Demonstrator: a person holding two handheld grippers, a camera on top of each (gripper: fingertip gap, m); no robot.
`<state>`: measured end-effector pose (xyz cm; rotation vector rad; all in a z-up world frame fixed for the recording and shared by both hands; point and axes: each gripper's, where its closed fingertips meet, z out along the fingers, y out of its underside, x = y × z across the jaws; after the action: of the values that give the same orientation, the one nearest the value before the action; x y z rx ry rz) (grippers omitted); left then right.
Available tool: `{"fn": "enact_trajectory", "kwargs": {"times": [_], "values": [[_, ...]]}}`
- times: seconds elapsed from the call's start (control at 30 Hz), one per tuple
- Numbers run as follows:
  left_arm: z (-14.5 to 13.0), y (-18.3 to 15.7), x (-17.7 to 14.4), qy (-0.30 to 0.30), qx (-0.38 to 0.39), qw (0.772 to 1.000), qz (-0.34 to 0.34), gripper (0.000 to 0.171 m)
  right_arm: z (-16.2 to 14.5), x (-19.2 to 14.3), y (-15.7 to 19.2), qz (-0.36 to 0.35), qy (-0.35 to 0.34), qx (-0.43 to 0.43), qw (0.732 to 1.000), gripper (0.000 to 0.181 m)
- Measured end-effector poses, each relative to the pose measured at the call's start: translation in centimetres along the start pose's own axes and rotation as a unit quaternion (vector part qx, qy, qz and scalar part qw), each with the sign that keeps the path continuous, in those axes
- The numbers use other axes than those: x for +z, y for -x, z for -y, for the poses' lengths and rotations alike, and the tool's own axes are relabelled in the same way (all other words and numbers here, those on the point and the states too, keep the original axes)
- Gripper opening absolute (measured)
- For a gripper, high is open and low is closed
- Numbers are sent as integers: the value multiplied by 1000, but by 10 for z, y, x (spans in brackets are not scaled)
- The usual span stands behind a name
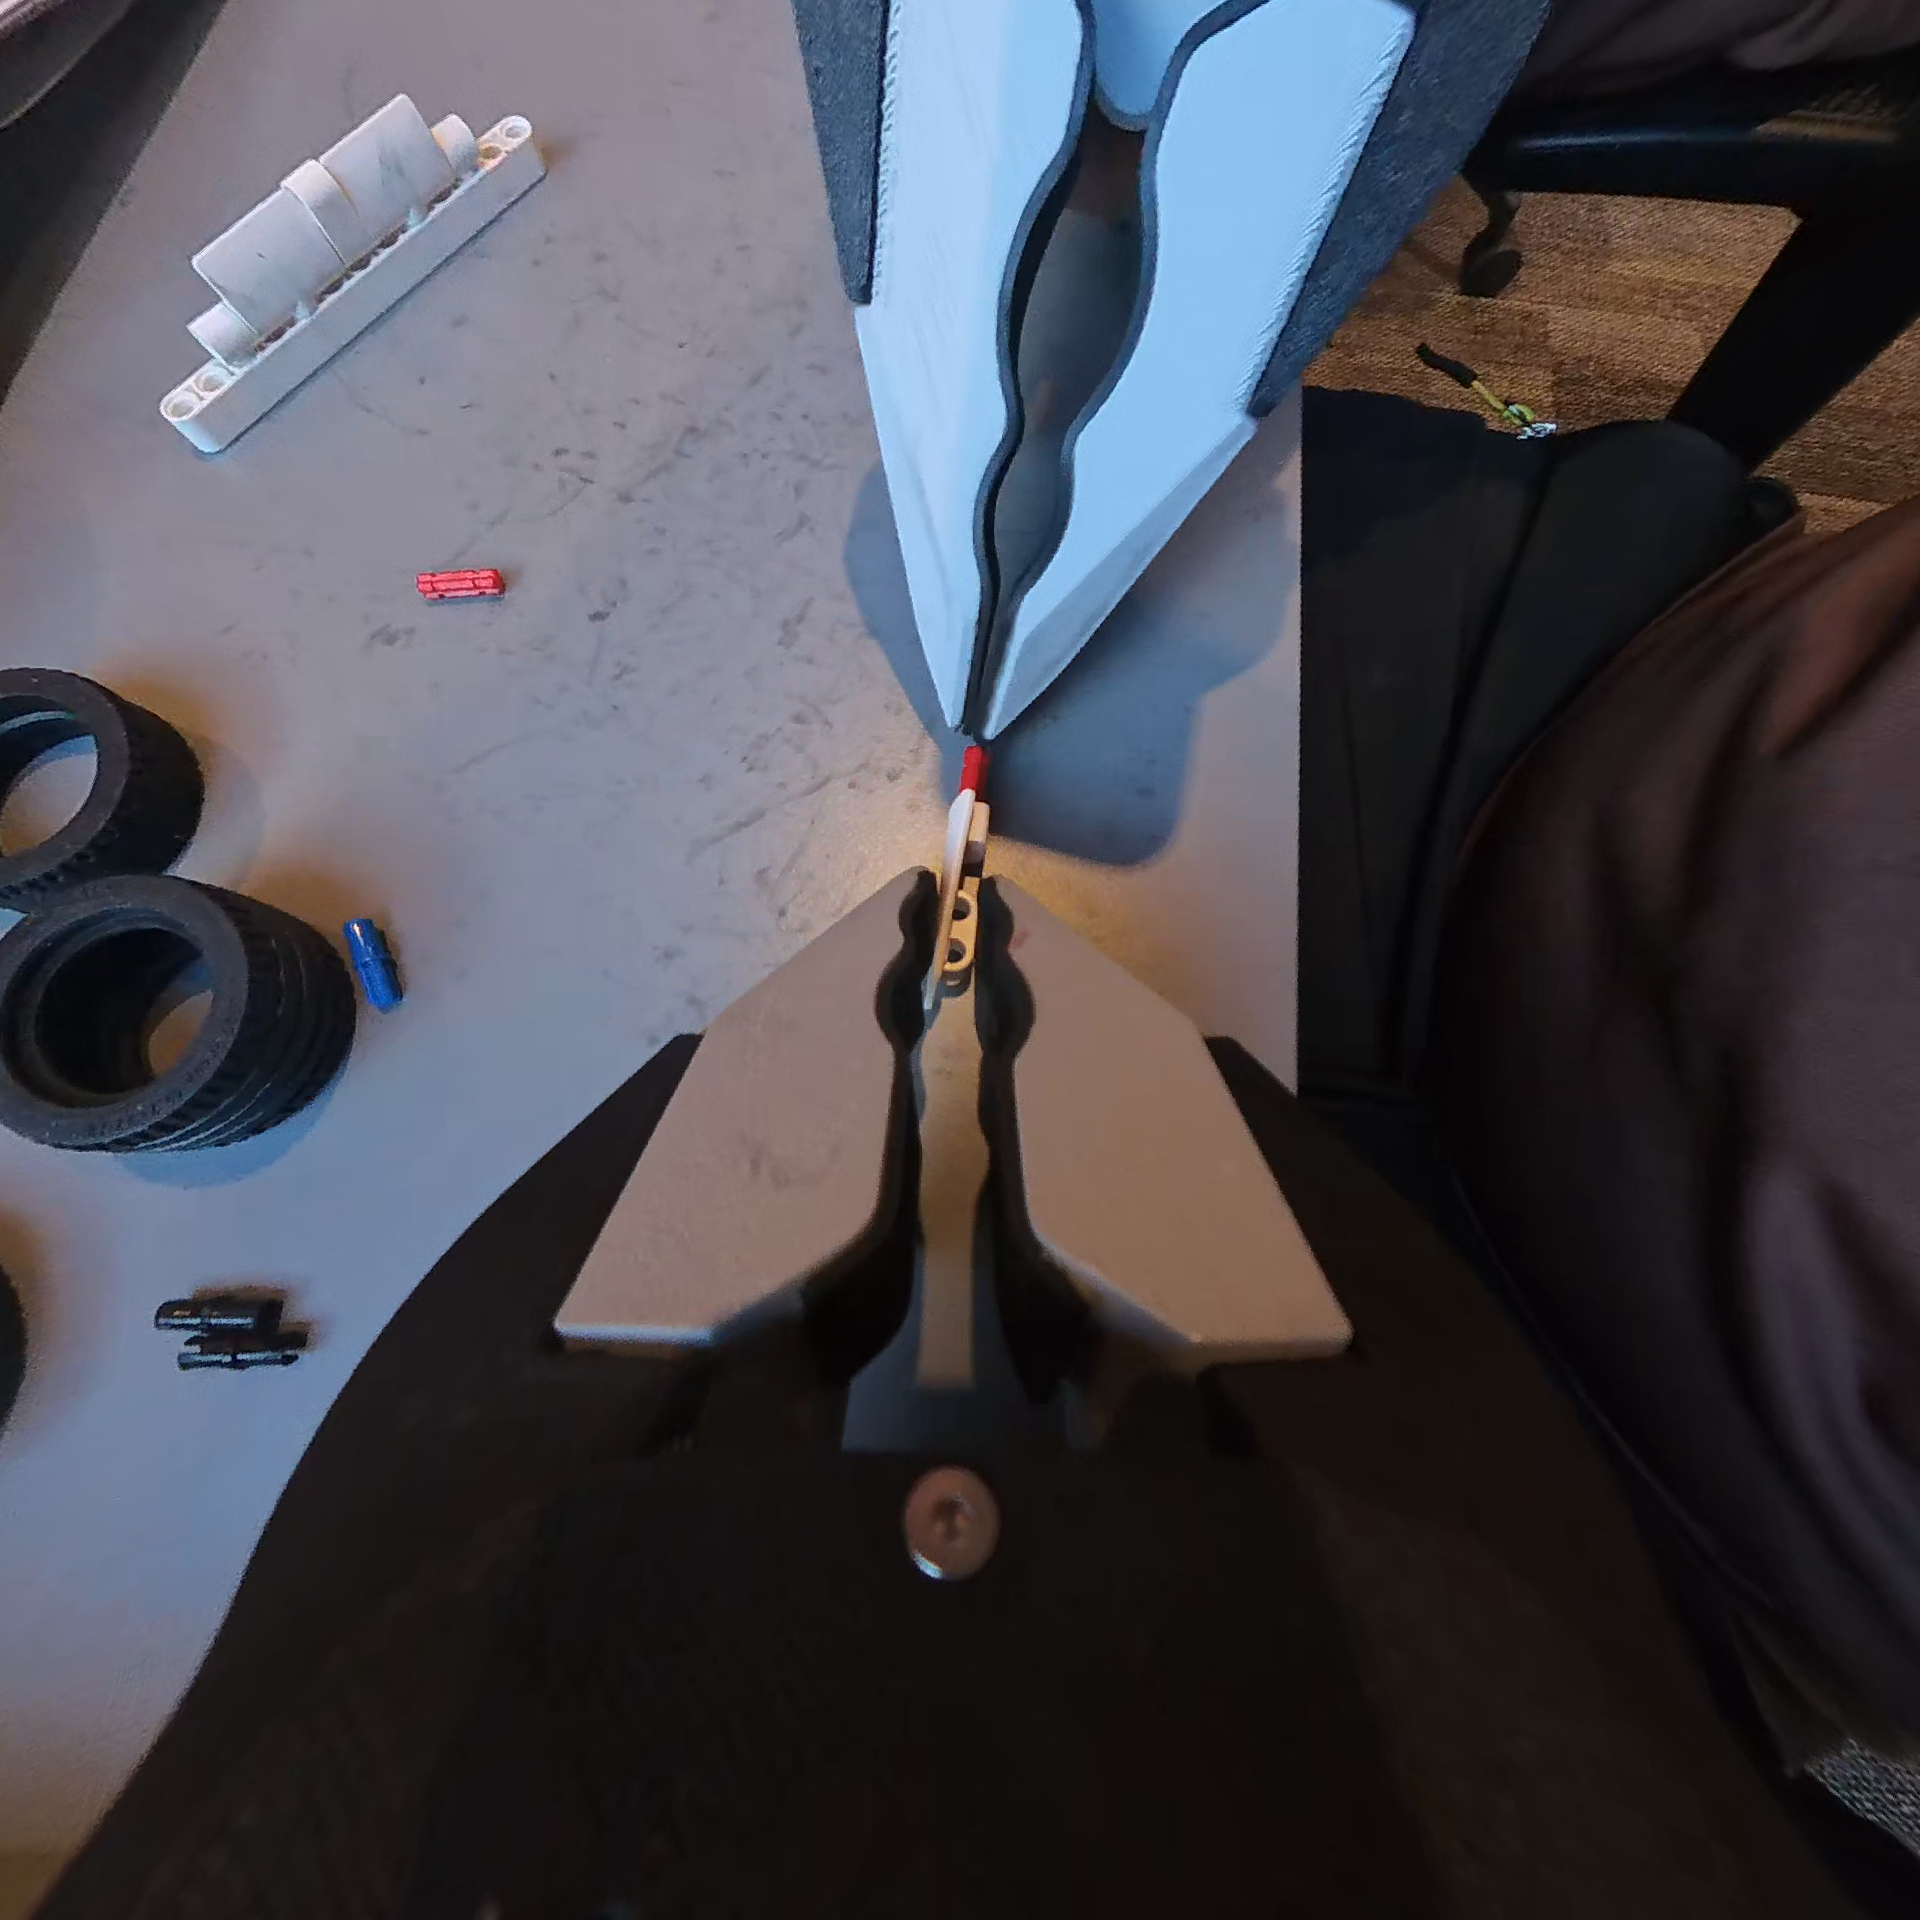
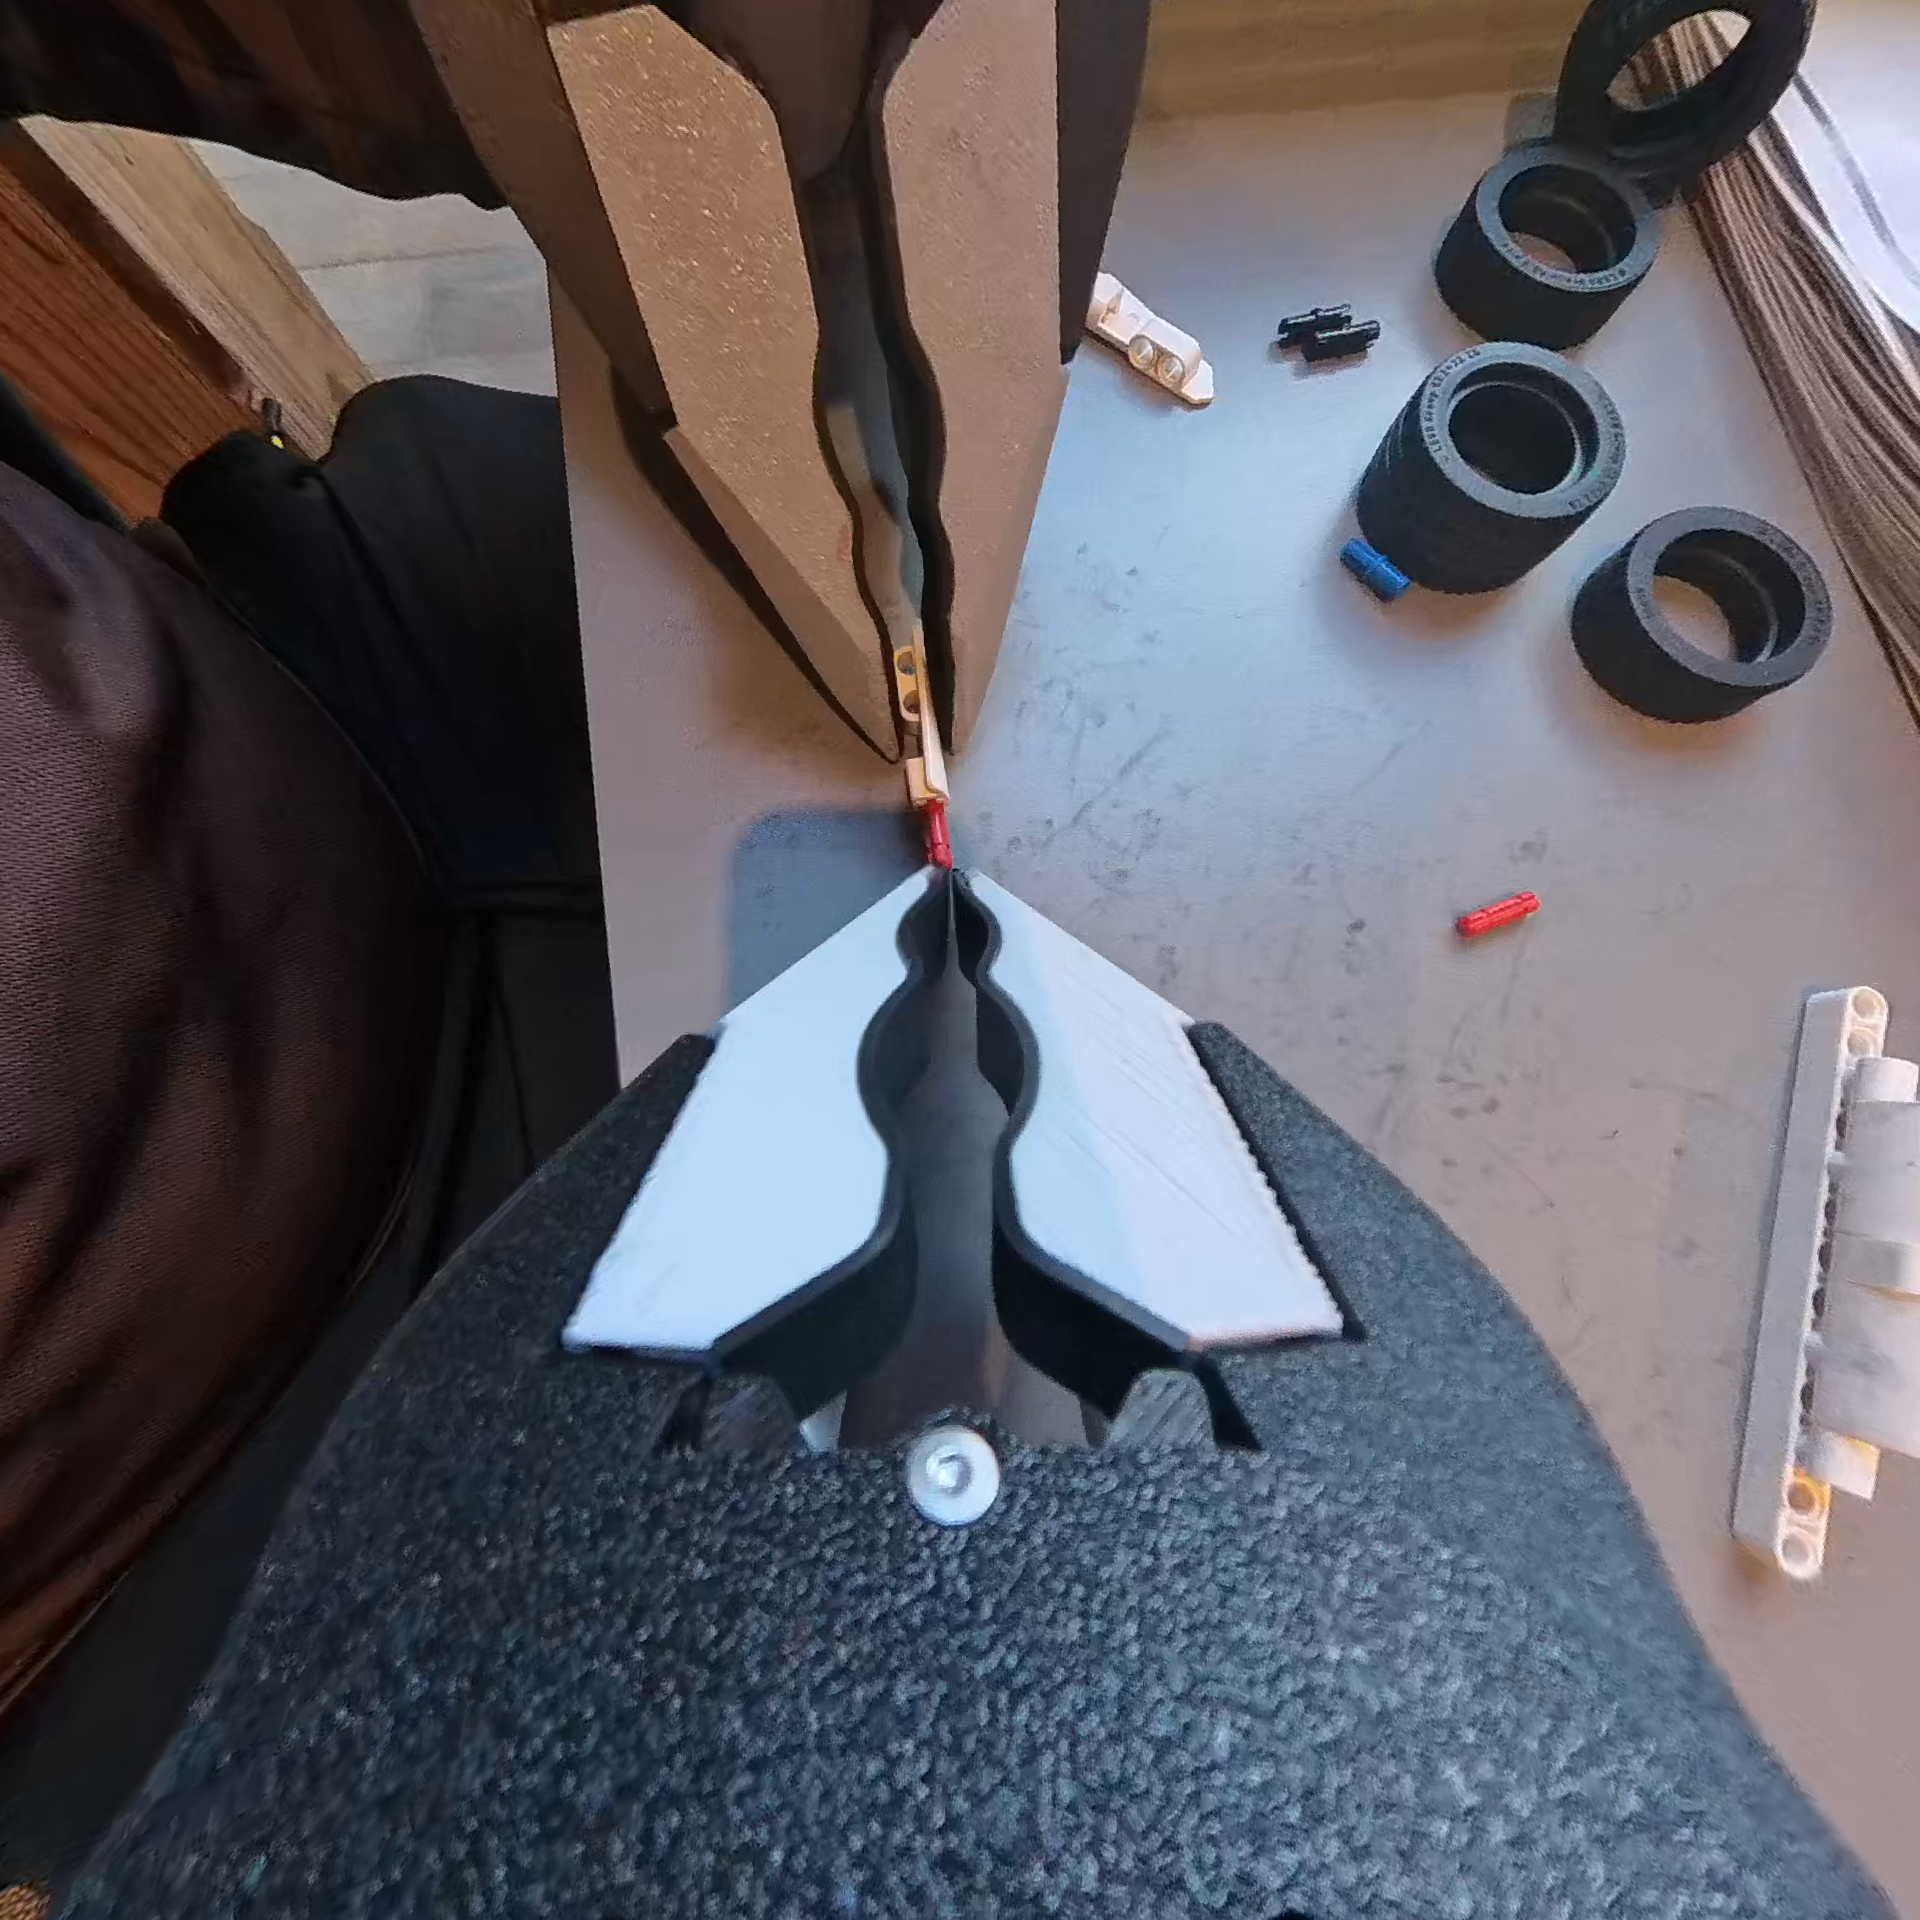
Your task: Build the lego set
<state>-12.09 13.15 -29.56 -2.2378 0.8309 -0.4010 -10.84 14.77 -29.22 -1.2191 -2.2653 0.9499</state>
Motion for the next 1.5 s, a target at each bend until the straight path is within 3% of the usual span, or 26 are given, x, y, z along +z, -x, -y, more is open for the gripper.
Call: {"fn": "enact_trajectory", "kwargs": {"times": [1.5], "values": [[1, 0, 1, -3, 8, 1000, -11, 4, -1, 4, 3, 72, -2, 46, 996, 0]]}}
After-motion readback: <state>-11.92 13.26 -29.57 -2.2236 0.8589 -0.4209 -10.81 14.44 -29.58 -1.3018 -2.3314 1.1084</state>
